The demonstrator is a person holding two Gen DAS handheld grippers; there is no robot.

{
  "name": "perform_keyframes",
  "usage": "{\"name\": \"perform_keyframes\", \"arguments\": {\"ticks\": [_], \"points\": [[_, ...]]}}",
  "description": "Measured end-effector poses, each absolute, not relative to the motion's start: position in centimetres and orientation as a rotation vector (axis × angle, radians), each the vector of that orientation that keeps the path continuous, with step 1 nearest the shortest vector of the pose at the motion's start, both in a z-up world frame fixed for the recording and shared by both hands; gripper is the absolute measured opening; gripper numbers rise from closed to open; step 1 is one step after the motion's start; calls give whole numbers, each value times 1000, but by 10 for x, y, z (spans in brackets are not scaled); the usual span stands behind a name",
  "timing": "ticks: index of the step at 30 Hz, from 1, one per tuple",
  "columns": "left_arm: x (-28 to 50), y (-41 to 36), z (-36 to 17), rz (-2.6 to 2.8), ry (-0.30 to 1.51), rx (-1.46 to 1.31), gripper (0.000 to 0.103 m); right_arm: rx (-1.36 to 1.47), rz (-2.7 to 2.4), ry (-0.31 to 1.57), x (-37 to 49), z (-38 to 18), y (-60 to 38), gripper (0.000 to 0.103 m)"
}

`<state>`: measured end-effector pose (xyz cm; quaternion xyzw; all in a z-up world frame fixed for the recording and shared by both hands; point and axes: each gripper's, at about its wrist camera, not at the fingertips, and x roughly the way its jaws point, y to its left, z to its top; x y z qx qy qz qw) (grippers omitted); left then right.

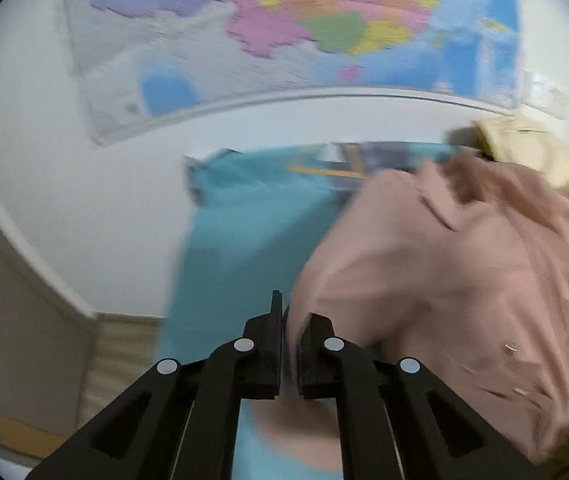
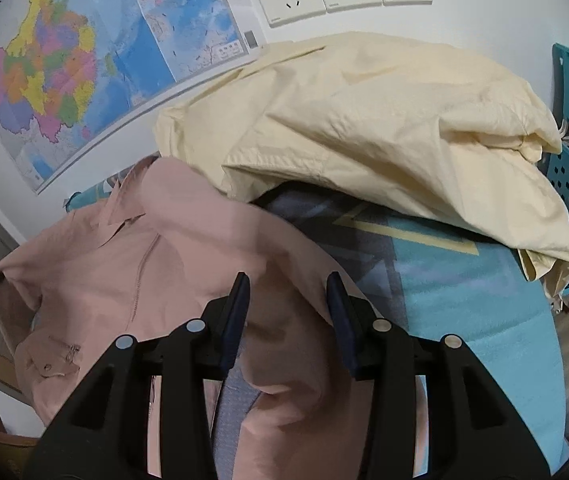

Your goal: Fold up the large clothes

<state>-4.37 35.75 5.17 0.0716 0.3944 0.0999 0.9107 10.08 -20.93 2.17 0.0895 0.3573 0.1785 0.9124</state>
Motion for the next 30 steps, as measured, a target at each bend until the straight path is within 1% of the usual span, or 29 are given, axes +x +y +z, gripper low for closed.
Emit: {"name": "perform_keyframes", "arguments": {"ticks": [1,2,3,4,5,7,8,10,12,15,16,18,20,23,28,29,30], "points": [[-38,357,47,287,821,234,25,184,370,733,100,22,-208,40],[-30,355,38,384,828,327,46,184,370,732,99,21,-207,40],[-22,354,25,439,852,386,48,184,370,734,99,20,-206,41],[-18,354,14,430,888,377,46,184,375,735,98,19,-204,43],[-16,352,4,405,919,354,41,184,380,736,96,18,-202,46],[-26,347,-8,278,934,264,41,168,388,730,90,19,-197,50],[-39,345,-5,151,906,175,43,153,397,722,86,21,-193,52],[-63,340,1,-19,850,56,46,117,419,699,76,27,-182,54],[-90,328,5,-115,800,50,51,89,480,668,63,33,-167,56],[-120,317,7,-269,776,6,52,26,575,646,51,37,-139,59],[-127,312,7,-301,773,11,52,-9,619,648,48,36,-123,62],[-138,306,1,-353,766,25,56,-66,703,670,46,31,-90,62],[-145,305,-9,-328,787,49,57,-107,770,694,45,24,-60,62],[-149,317,-22,-252,829,14,56,-157,883,748,42,9,-13,62],[-154,330,-44,2,924,76,58,-247,991,804,29,-13,44,62],[-152,332,-50,37,952,72,57,-253,998,807,27,-15,51,62],[-149,336,-57,58,972,50,44,-259,1011,807,25,-16,56,62]]}}
